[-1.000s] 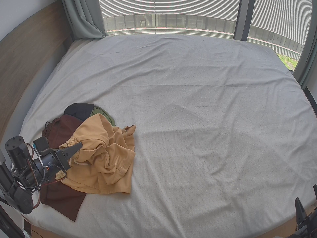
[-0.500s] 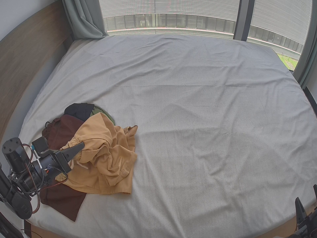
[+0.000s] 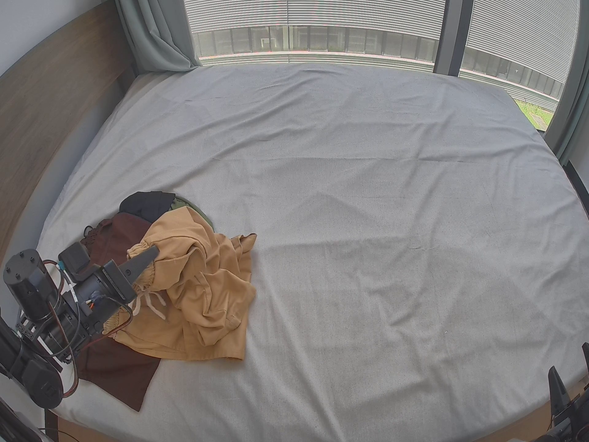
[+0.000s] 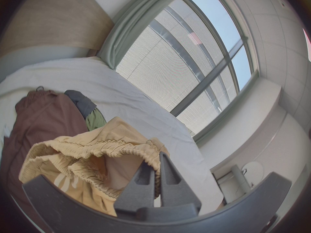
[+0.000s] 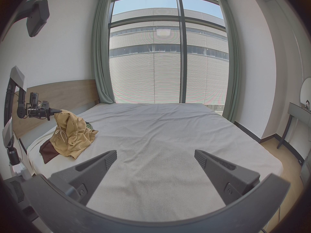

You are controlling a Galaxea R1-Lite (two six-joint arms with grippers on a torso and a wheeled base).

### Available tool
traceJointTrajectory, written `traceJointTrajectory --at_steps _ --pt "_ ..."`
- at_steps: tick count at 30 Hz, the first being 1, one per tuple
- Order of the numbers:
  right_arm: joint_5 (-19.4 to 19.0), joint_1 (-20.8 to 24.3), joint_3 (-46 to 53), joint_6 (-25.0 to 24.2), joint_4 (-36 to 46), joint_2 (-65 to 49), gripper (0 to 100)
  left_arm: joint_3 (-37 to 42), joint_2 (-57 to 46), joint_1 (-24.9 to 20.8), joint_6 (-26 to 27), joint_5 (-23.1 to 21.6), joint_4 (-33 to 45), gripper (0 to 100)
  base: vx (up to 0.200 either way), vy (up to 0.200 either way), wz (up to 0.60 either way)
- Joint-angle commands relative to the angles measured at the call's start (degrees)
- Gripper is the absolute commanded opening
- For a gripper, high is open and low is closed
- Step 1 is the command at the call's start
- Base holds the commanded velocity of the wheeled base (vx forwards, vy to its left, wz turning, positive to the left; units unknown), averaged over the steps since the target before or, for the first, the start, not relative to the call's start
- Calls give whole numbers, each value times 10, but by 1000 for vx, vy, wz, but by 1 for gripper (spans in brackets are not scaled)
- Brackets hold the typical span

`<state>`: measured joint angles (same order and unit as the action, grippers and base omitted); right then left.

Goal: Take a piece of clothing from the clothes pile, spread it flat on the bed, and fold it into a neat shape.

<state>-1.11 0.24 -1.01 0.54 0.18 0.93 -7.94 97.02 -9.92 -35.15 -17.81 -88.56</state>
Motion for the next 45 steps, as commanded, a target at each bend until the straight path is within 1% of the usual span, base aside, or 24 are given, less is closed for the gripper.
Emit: traceJointTrajectory --at_steps 1,2,3,8,10,12,14,15,16,18,23,25,28,29,32,36,45 --pt "0 0 9 0 0 -8 100 -10 -19 -36 -51 30 0 0 0 0 0" --pt "0 0 9 0 0 -8 100 -16 -25 -49 -71 51 0 0 0 0 0" --pt "0 0 9 0 0 -8 100 -20 -25 -55 -77 62 0 0 0 0 0" --pt "0 0 9 0 0 -8 100 -37 -21 -77 -82 116 1 0 0 0 0" --pt "0 0 9 0 0 -8 100 -38 -21 -84 -83 126 1 0 0 0 0" --pt "0 0 9 0 0 -8 100 -41 -26 -111 -99 153 1 0 0 0 0" --pt "0 0 9 0 0 -8 100 -45 -26 -128 -110 176 0 0 0 0 0" --pt "0 0 9 0 0 -8 100 -50 -25 -134 -111 190 1 0 0 0 0" --pt "0 0 9 0 0 -8 100 -50 -25 -134 -111 190 1 0 0 0 0" --pt "0 0 9 0 0 -8 100 -65 -22 -145 -112 219 1 0 0 0 0" --pt "0 0 9 0 0 -8 100 -71 -23 -171 -113 235 1 0 0 0 0" --pt "0 0 9 0 0 -7 100 -76 -20 -180 -113 250 1 0 0 0 0" --pt "0 0 9 0 0 -7 100 -74 -20 -190 -114 249 2 0 0 0 0" --pt "0 1 9 -1 0 -8 100 -73 -20 -201 -116 250 1 0 0 0 0" --pt "0 0 9 -1 -1 -7 100 -76 -19 -214 -117 255 2 0 0 0 0" --pt "0 0 9 -1 -1 -7 100 -79 -14 -218 -117 254 4 0 0 0 0" --pt "0 0 10 -1 -2 -7 100 -92 1 -246 -118 254 1 0 0 0 0"
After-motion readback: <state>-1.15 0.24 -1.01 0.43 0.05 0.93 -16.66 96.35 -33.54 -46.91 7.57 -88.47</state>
